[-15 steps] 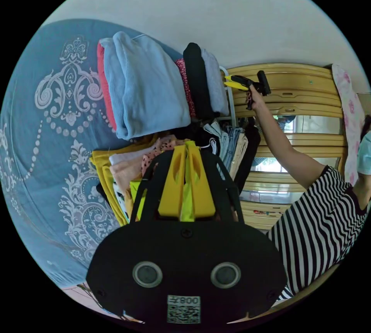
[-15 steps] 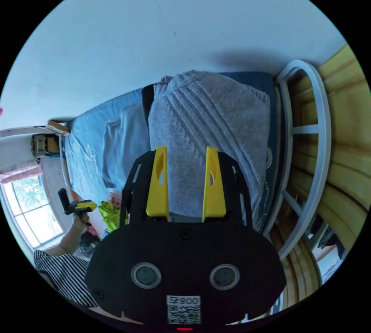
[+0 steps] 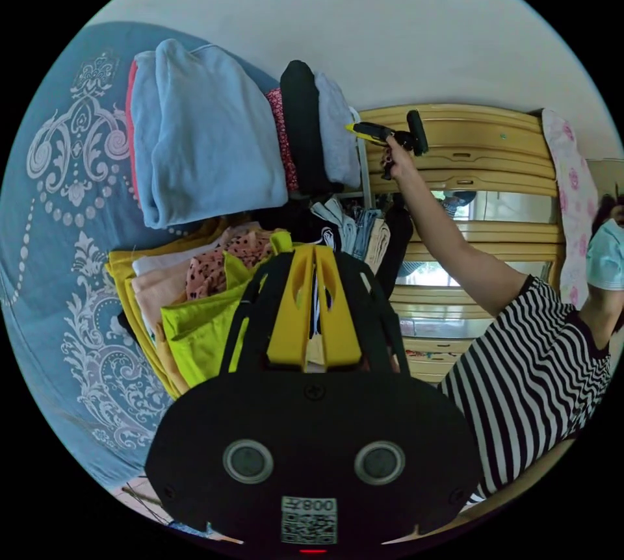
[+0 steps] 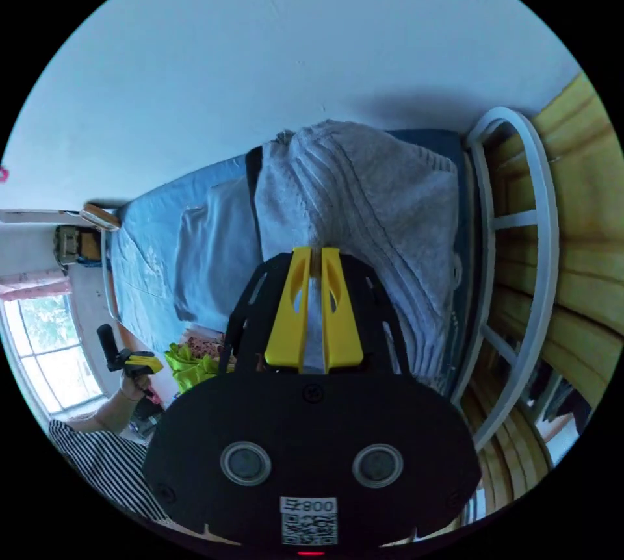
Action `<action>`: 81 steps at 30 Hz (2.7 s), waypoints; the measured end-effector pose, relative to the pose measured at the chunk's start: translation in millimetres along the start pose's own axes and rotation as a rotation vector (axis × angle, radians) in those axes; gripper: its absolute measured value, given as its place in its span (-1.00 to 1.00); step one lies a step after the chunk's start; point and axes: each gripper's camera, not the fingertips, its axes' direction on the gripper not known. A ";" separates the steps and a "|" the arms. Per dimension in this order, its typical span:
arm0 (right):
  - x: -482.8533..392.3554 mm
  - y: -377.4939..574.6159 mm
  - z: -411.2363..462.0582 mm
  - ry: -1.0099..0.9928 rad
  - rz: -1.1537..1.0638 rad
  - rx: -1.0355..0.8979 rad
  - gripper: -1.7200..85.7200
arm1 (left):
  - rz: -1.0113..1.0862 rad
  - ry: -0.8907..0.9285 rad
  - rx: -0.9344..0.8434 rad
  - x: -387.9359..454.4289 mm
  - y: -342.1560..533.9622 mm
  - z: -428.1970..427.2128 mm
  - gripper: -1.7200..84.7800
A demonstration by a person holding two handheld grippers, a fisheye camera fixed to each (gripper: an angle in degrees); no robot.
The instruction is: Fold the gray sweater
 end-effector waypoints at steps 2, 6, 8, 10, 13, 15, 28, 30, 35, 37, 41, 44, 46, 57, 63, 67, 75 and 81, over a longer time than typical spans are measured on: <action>-2.3 28.8 -24.2 -0.090 -0.019 0.069 -0.90 | 0.007 0.022 0.015 -13.7 18.9 -12.4 -0.96; -24.7 97.1 -82.8 -0.268 -0.105 0.217 -0.90 | 0.036 0.057 0.039 -44.8 64.3 -44.1 -0.96; -42.2 124.3 -106.6 -0.296 -0.150 0.264 -0.90 | 0.053 0.082 0.052 -57.7 83.7 -58.3 -0.96; -61.9 151.2 -130.6 -0.301 -0.190 0.315 -0.91 | 0.086 0.114 0.073 -72.9 110.0 -78.4 -0.96; -88.0 195.0 -172.0 -0.413 -0.242 0.423 -0.91 | 0.141 0.153 0.099 -89.7 145.2 -106.1 -0.95; -114.5 230.4 -204.7 -0.514 -0.302 0.500 -0.91 | 0.173 0.177 0.113 -99.8 167.8 -124.0 -0.95; -375.5 402.9 -296.6 -0.863 -0.708 0.594 -0.91 | 0.405 0.182 0.512 -186.9 412.4 -362.1 -0.82; -435.3 435.8 -303.6 -0.896 -0.772 0.566 -0.92 | 0.427 0.130 0.577 -199.2 454.0 -403.4 -0.77; -551.2 498.5 -301.4 -0.967 -0.874 0.490 -0.92 | 0.519 -0.010 0.757 -220.8 558.0 -514.2 -0.67; -592.0 520.4 -295.7 -0.998 -0.913 0.456 -0.92 | 0.549 -0.118 0.796 -230.1 597.7 -563.0 -0.63; -676.9 561.7 -273.9 -1.112 -0.976 0.358 -0.92 | 0.557 -0.170 0.774 -257.9 637.4 -616.1 -0.60; -728.9 585.3 -256.6 -1.166 -1.013 0.282 -0.92 | 0.488 -0.181 0.666 -297.2 655.1 -634.5 -0.58; -755.2 598.1 -247.4 -1.189 -1.031 0.238 -0.92 | 0.436 -0.043 0.613 -336.9 669.3 -638.5 -0.58; -812.5 622.7 -200.6 -1.149 -0.961 0.153 -0.91 | 0.524 0.235 0.795 -411.3 779.7 -612.1 -0.90; -812.0 597.8 -136.3 -0.965 -0.755 0.085 -0.88 | 0.584 0.207 0.906 -390.2 836.8 -588.0 -0.91; -810.0 594.5 -70.7 -0.833 -0.586 -0.016 -0.84 | 0.507 0.100 0.854 -376.7 836.3 -545.9 -0.92; -791.4 711.9 1.0 -1.113 -0.544 -0.051 -0.80 | 0.178 -0.022 0.747 -421.0 797.9 -458.5 -0.92; -784.0 765.6 41.1 -1.153 -0.377 -0.140 -0.71 | 0.216 -0.116 0.428 -430.0 751.5 -365.6 -0.92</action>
